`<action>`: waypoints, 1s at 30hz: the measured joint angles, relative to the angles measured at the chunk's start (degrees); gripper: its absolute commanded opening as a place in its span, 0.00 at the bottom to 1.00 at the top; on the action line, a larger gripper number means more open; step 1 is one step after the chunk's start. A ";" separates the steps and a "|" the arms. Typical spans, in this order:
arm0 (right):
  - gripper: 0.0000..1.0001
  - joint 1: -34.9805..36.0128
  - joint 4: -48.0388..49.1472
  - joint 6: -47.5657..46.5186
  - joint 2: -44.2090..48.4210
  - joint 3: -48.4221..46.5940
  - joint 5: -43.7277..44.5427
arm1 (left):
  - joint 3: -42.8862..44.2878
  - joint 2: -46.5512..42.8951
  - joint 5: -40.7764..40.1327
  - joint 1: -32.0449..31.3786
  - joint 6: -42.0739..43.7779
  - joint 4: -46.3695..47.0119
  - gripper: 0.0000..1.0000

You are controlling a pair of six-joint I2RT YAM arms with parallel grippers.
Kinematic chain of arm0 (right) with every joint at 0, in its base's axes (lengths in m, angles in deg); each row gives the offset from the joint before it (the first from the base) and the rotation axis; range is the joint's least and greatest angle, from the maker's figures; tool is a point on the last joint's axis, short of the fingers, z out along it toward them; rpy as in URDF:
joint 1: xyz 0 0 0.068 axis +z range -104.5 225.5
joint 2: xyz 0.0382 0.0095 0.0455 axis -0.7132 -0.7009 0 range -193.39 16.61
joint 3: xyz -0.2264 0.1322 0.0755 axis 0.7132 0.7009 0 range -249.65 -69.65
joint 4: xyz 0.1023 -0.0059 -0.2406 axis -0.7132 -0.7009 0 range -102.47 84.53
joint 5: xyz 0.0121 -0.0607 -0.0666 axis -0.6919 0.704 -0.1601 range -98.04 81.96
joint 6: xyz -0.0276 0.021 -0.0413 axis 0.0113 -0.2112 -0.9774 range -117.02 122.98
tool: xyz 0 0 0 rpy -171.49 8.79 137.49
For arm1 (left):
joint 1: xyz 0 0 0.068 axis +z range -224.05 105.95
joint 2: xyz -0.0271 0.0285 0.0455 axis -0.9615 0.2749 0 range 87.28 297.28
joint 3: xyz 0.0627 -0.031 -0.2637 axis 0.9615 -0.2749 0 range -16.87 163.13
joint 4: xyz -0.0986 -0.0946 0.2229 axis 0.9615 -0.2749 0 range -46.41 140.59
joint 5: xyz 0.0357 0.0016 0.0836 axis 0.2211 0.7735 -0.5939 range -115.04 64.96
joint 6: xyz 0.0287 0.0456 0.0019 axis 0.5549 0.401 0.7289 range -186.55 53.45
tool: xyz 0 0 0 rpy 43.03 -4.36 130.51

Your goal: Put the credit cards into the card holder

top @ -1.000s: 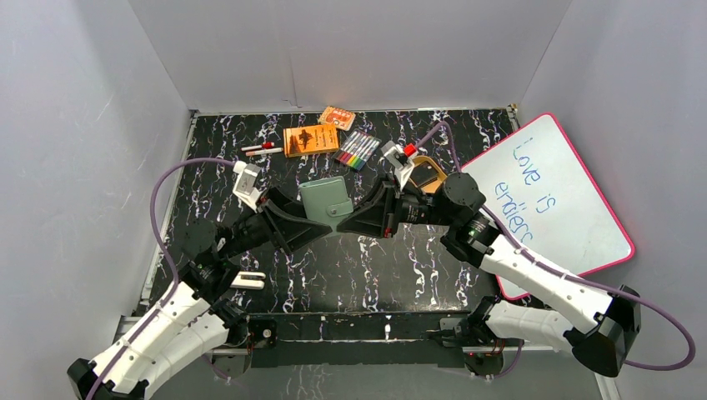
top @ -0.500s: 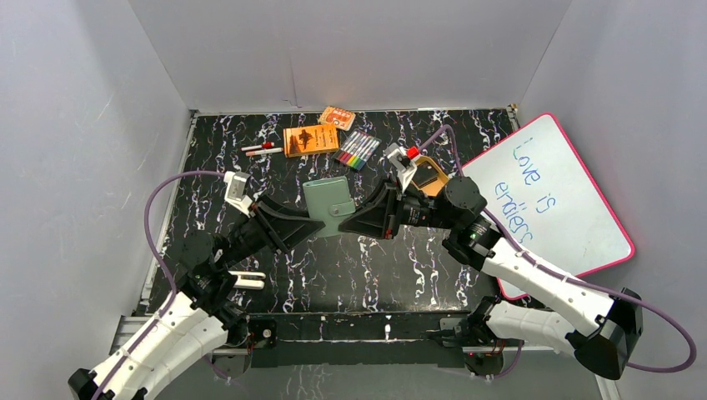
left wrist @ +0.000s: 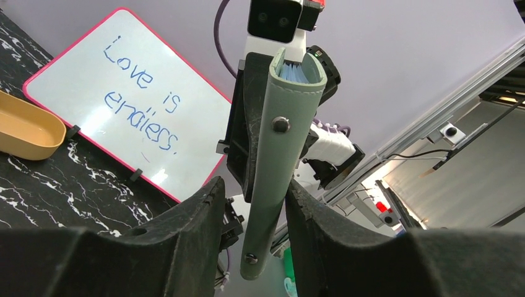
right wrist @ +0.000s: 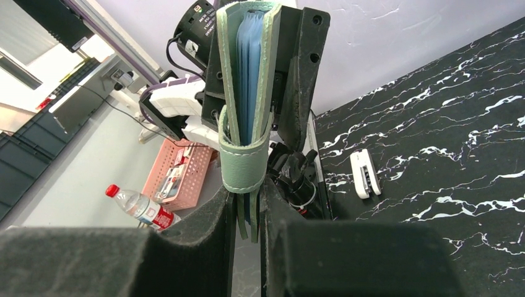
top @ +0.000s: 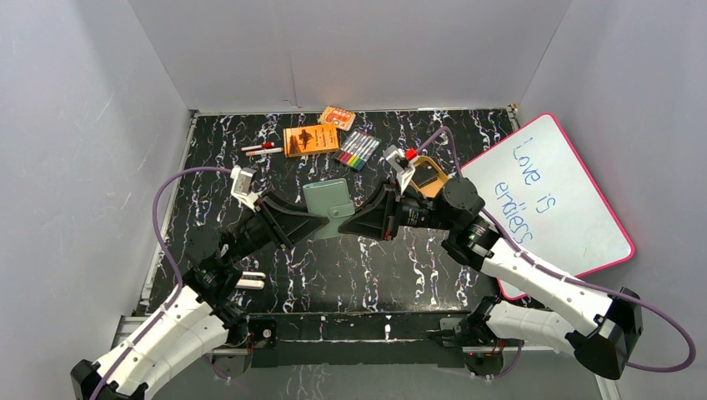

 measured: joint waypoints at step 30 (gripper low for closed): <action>0.02 0.04 -0.04 -0.02 -0.52 0.00 -0.83 | -1.55 1.73 3.37 0.00 -1.55 6.03 0.00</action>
